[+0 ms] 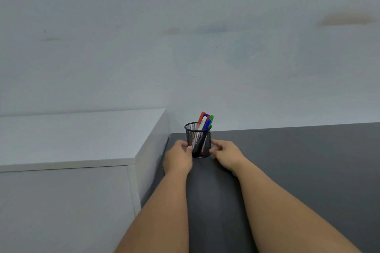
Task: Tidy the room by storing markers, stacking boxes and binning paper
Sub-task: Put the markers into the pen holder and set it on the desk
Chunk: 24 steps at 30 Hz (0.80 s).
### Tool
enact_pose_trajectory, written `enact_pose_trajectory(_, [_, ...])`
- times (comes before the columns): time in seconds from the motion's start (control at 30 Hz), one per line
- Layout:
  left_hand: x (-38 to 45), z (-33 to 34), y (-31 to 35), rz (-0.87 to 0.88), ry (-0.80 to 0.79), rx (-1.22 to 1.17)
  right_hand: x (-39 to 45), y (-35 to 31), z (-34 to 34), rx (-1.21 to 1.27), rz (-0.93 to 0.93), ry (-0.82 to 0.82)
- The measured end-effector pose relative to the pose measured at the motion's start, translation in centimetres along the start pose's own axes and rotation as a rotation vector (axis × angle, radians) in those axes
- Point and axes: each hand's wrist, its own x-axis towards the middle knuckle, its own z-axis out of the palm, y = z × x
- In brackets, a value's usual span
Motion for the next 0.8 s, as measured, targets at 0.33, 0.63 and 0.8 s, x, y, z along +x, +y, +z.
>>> enact_pose_trajectory(0.33, [6.0,2.6,0.0,0.055,-0.166,0.236,7.0,0.9,0.5,-0.054,-0.034,-0.019])
enact_pose_trajectory(0.63, [9.7,3.6,-1.0,0.047,-0.317,0.277,10.3,1.0,0.8,-0.157,-0.036,-0.088])
enact_pose_trajectory(0.8, [11.7,4.7,-1.9,0.064,-0.368,0.367,11.2,0.4,0.9,-0.276,-0.02,-0.135])
